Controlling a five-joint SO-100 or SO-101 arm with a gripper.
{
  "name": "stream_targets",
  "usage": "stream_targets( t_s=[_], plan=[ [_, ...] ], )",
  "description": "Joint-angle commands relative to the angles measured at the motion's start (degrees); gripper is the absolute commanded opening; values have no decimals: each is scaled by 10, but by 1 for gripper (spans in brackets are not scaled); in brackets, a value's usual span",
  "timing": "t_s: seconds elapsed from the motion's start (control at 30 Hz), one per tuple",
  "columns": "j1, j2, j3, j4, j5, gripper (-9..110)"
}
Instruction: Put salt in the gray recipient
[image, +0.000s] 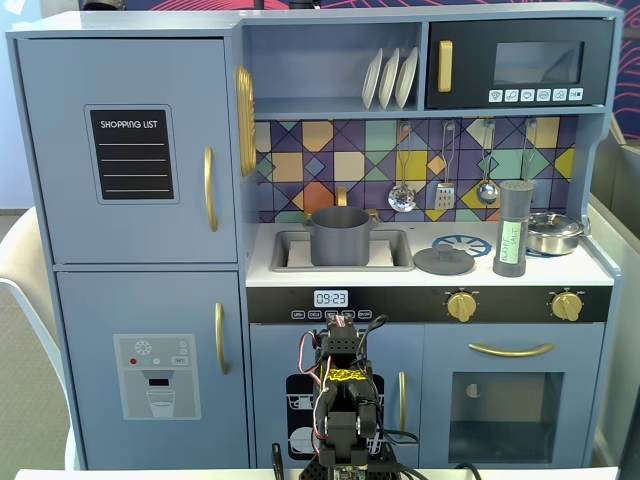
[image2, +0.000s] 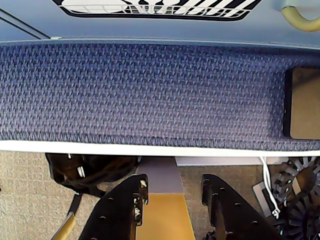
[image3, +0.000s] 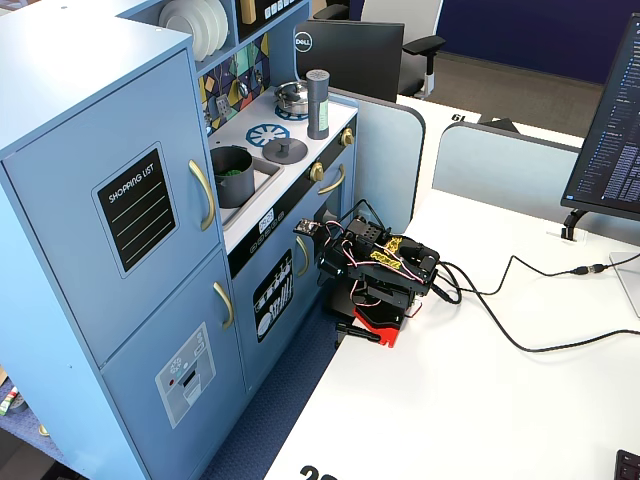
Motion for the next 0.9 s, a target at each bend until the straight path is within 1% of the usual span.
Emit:
stream_targets(
  t_s=[0.0, 0.33, 0.47, 0.57, 0.67, 0.73, 0.8, 0.87],
  plan=[
    [-69, 4, -3, 3, -3, 0],
    [-63, 4, -3, -11, -15, 0],
    [-26, 3, -22, -27, -54, 0],
    [51, -12, -83, -16, -127, 0],
    [158, -70, -181, -16, -135, 0],
    [243, -123, -250, -29, -160, 0],
    [325, -176, -327, -47, -149, 0],
    [390, -218, -400, -76, -112, 0]
  ],
)
